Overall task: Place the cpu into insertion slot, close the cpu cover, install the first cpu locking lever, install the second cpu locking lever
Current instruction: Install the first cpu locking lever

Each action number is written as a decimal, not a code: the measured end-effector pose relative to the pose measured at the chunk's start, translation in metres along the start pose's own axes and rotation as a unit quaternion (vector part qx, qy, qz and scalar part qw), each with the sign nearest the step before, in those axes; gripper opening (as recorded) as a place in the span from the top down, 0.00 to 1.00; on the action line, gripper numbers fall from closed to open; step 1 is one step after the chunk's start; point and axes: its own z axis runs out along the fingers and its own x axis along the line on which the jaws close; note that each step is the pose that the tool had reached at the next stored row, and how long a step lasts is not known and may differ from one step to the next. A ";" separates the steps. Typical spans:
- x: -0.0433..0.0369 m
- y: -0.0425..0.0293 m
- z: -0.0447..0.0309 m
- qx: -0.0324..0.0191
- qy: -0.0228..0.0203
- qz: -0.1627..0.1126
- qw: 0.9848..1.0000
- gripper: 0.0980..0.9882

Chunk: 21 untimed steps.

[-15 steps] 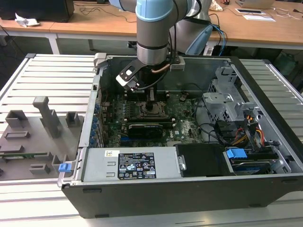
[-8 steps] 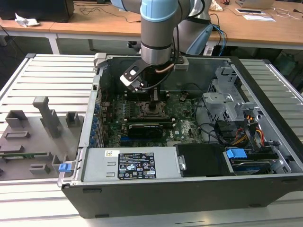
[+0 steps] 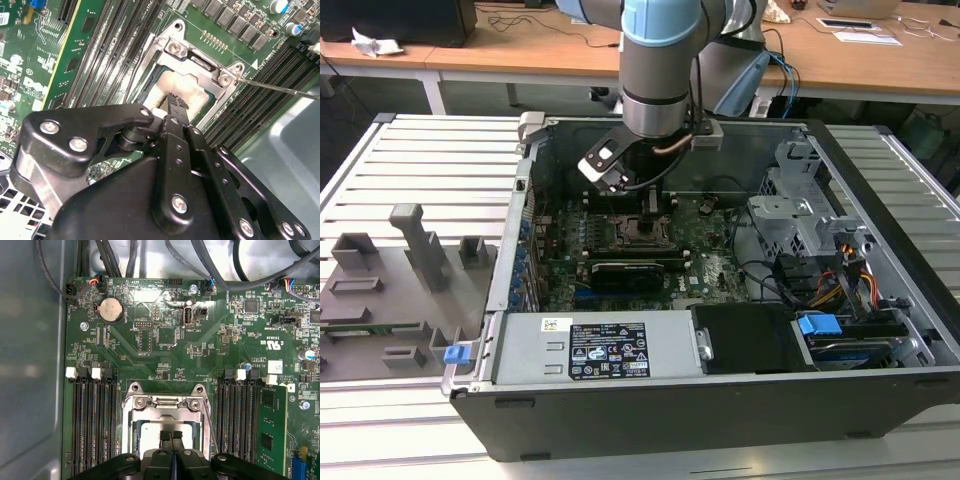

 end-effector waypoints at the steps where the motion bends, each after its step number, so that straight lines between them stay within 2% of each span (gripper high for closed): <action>1: -0.0001 0.0001 -0.0022 0.000 0.000 0.000 1.000 0.99; 2: -0.0001 0.0002 -0.0054 0.000 0.000 0.000 1.000 0.99; 4: -0.0001 0.0005 -0.0166 0.000 0.000 0.000 1.000 0.99; 8: -0.0001 0.0009 -0.0310 0.000 0.000 0.000 1.000 0.99; 10: -0.0002 0.0014 -0.0479 0.000 0.000 0.000 1.000 0.99; 11: -0.0002 0.0015 -0.0534 0.000 0.000 0.000 1.000 0.99; 14: -0.0002 0.0017 -0.0600 0.000 0.000 0.000 1.000 0.99; 17: -0.0002 0.0017 -0.0601 0.000 0.000 -0.002 1.000 0.99; 18: -0.0002 0.0016 -0.0602 0.000 0.000 -0.008 1.000 0.99; 20: -0.0002 0.0015 -0.0601 0.000 0.001 -0.046 0.999 0.99; 21: -0.0002 0.0015 -0.0600 0.000 0.001 -0.056 0.998 0.99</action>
